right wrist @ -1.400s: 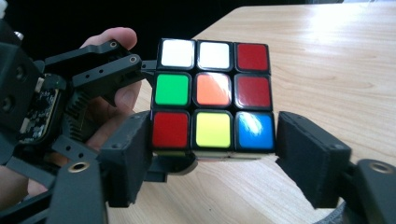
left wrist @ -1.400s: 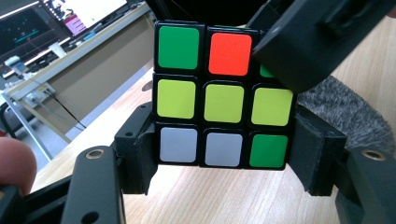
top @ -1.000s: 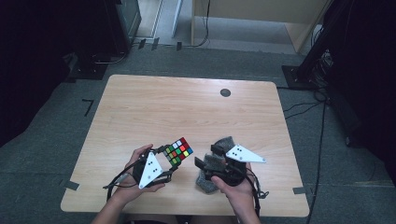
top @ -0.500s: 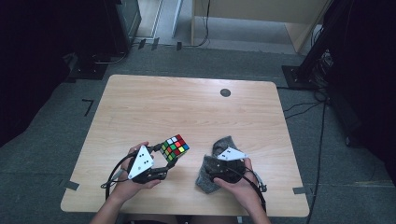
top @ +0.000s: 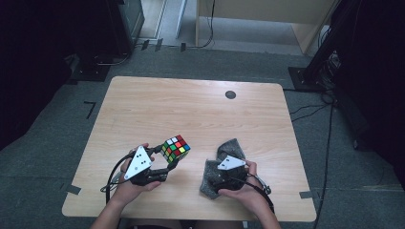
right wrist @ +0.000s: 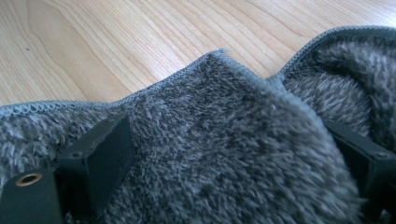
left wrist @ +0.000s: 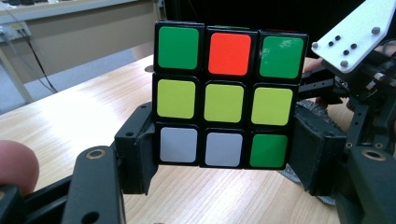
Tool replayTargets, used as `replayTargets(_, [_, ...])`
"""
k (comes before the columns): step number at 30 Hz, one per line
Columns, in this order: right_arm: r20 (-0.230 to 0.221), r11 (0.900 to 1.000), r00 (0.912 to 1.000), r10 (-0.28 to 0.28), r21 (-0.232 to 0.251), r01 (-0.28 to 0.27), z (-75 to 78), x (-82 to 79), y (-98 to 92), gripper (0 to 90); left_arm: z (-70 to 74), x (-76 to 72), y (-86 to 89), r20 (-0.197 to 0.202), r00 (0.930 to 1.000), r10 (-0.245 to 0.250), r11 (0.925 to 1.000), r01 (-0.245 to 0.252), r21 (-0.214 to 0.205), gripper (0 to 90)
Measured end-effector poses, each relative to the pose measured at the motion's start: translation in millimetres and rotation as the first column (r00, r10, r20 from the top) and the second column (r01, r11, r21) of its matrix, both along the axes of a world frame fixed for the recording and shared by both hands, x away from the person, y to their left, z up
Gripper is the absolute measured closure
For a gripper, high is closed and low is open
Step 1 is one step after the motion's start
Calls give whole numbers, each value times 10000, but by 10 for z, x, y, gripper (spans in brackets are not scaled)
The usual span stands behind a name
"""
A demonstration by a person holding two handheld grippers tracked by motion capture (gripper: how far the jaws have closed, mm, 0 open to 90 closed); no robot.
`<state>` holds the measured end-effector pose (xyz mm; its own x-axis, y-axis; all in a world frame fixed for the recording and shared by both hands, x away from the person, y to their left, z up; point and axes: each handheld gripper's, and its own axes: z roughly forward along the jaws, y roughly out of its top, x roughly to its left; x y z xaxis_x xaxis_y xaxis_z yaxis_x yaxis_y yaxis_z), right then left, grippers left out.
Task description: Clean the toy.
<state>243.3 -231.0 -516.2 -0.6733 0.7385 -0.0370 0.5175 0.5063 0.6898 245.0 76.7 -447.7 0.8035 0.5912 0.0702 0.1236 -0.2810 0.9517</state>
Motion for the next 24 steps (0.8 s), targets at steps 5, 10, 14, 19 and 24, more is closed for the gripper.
replayTargets(5, [-61,9999,9999,125,113,-124,6,0,-39,128,-10,-3,-16,-27,10000,-80,9999,80,72,341])
replayTargets(10, [920,9999,9958,22,-130,-10,232,-60,-1,240,-9,7,2,-73,9999,-98,10000,98,-3,341])
replayTargets(14, [927,9993,9957,-61,361,28,342,-60,-22,199,-16,9,-6,-122,9999,-121,9999,121,28,341])
replayTargets(19, [-121,9998,9997,-193,-26,193,72,10,-115,172,-6,-20,-35,-86,9995,-299,9995,300,111,341])
replayTargets(24, [-112,9999,9998,-155,28,156,38,12,-138,213,-4,-25,-35,-103,9997,-224,9996,222,-179,341])
